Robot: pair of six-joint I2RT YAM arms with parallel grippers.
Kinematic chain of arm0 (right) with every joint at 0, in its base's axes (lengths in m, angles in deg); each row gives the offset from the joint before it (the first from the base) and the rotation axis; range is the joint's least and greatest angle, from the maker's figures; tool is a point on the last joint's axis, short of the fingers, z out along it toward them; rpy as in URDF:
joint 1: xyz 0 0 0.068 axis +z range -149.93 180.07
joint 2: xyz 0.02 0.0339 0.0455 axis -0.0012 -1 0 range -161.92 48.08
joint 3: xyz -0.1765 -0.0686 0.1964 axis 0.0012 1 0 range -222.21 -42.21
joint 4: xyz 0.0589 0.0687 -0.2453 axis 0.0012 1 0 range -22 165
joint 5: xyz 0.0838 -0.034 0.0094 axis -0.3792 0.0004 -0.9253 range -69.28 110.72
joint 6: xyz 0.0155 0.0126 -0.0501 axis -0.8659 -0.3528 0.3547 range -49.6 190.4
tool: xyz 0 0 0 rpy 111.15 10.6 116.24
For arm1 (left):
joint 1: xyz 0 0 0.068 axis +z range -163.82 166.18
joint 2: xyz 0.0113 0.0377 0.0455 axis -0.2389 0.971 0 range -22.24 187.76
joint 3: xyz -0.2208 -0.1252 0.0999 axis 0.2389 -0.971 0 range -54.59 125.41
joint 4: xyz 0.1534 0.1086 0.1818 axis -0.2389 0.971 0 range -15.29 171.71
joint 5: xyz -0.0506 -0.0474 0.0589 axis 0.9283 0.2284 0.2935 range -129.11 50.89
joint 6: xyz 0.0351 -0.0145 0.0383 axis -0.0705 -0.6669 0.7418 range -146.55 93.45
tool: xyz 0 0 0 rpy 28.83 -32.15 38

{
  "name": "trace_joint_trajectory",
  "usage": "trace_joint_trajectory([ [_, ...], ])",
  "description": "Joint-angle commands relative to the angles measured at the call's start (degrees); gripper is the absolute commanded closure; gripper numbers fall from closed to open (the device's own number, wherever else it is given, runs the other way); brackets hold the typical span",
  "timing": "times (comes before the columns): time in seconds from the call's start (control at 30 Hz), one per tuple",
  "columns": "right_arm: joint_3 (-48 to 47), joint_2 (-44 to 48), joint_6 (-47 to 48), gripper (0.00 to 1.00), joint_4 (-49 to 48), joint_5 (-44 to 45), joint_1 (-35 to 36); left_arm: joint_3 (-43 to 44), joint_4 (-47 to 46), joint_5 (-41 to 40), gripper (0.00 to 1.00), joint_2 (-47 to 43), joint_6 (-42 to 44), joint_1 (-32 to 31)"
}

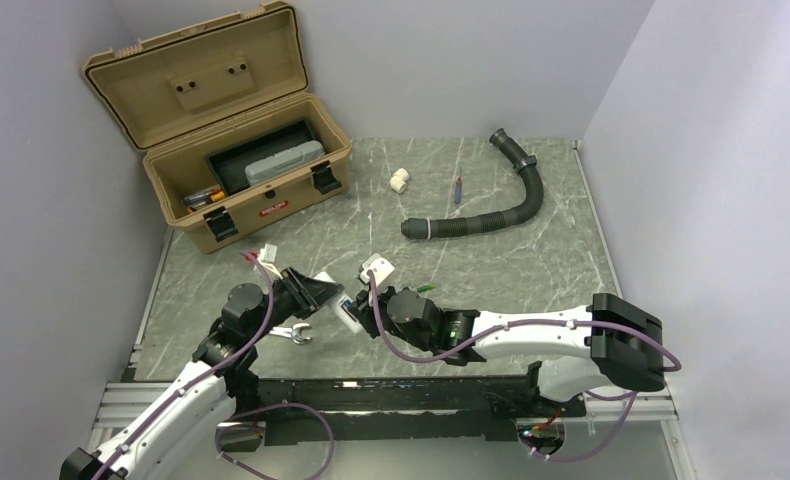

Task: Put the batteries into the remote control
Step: Load the battery into the remote control.

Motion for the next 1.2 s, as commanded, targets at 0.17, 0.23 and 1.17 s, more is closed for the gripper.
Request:
trace_joint_trajectory([
  [0.17, 0.63, 1.45, 0.86, 0.84, -0.22, 0.08, -0.01, 0.94, -5.37, 2.03, 1.00, -0.07, -0.85, -0.15],
  [0.23, 0.52, 1.51, 0.95, 0.80, -0.06, 0.43, -0.01, 0.92, -5.42, 2.02, 1.00, -0.13, -0.90, -0.14],
  [1.17, 1.43, 5.43, 1.01, 0.56, -0.73, 2.36, -0.05, 0.41, -5.27, 3.06, 1.00, 0.13, -0.30, -0.21],
])
